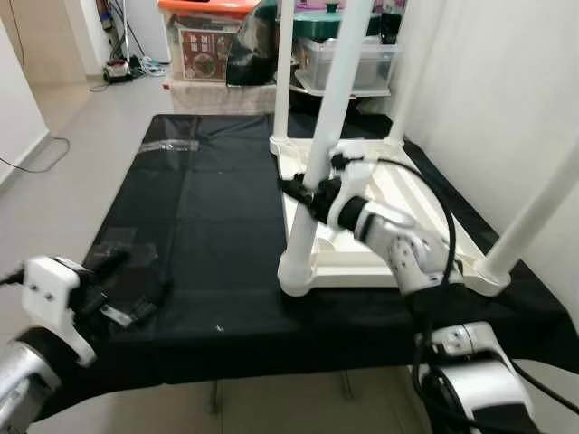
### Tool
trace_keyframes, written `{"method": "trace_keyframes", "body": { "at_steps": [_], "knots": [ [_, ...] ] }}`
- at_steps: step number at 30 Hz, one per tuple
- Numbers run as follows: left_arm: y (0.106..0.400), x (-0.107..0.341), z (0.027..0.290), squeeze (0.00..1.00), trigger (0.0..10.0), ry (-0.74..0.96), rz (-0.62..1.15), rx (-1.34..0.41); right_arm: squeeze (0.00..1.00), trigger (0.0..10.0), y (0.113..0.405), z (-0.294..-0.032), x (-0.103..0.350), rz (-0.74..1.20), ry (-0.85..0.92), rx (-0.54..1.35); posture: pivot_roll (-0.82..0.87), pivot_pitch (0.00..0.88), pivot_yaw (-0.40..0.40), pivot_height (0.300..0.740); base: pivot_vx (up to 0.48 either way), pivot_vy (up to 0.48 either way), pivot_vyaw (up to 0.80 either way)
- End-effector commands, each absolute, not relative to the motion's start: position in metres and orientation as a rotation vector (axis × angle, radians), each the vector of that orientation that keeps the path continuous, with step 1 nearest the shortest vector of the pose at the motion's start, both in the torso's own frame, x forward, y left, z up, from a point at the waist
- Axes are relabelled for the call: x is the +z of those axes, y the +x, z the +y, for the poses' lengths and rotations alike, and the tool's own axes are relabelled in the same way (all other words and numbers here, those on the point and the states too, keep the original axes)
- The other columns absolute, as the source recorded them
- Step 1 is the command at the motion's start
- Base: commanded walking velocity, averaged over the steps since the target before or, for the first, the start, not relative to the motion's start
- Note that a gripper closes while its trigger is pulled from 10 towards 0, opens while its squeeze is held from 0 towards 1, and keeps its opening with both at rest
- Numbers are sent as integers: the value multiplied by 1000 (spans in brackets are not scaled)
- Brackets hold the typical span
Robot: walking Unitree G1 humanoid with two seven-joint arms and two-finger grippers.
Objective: Building children table
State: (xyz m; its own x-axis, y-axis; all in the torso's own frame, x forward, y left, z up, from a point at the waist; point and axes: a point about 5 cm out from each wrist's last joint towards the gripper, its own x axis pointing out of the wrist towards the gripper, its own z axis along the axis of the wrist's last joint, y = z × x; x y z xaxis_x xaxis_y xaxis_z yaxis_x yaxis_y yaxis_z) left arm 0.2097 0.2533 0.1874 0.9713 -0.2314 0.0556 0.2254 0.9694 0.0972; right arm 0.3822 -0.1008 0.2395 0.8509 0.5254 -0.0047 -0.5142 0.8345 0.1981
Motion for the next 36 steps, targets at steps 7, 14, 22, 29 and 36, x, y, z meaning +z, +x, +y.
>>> {"method": "trace_keyframes", "body": {
  "at_steps": [7,14,22,29,36],
  "knots": [
    [215,177,265,0,10000,98,-29,-66,0,0,394,-115,248,21,191,352,85,0,-49,740,0,0,0],
    [214,173,264,0,10000,88,-30,-25,0,0,394,-115,243,17,175,358,85,0,-52,740,0,0,0],
    [213,174,269,0,10000,83,-45,40,0,0,391,-108,239,-9,160,384,89,0,-55,740,0,0,0],
    [213,166,295,0,10000,79,-8,240,0,0,380,-93,229,-65,107,453,91,0,-53,740,0,0,0],
    [210,154,289,0,10000,164,59,183,0,0,364,-83,222,-157,-15,619,90,0,-52,740,0,0,0]
  ]
}}
